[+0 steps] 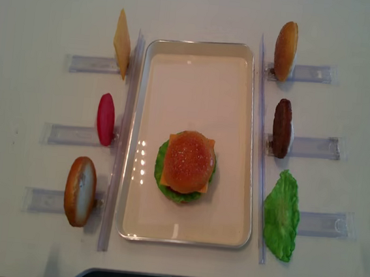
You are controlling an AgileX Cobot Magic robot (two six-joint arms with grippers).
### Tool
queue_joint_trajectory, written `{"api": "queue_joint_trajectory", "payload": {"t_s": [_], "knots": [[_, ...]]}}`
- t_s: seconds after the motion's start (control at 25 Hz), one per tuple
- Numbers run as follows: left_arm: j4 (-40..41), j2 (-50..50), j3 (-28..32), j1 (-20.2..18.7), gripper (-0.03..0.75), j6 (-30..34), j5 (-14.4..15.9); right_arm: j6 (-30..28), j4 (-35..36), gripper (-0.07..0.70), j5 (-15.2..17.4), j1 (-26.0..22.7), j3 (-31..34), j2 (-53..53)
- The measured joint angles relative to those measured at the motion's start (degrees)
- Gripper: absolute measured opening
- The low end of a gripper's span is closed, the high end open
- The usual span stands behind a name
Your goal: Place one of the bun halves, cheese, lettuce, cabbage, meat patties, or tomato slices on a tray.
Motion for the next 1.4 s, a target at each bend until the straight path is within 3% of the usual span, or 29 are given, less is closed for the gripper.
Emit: {"api": "queue_joint_trajectory", "payload": {"t_s": [0.48,0.68,0.92,1.4], "knots": [[0.0,0.0,0.0,0.0,0.0,0.0,0.0,-0.3,-0.5,0.527,0.0,0.0,13.2,-19.7],[0.0,0.0,0.0,0.0,0.0,0.0,0.0,-0.3,-0.7,0.527,-1.6,0.0,18.3,-26.3],[0.0,0.0,0.0,0.0,0.0,0.0,0.0,-0.3,-0.7,0.527,-3.8,0.1,19.2,-31.8],[-0.1,0.0,0.0,0.0,0.0,0.0,0.0,-0.2,-0.8,0.527,-4.6,0.2,19.9,-37.6]]}}
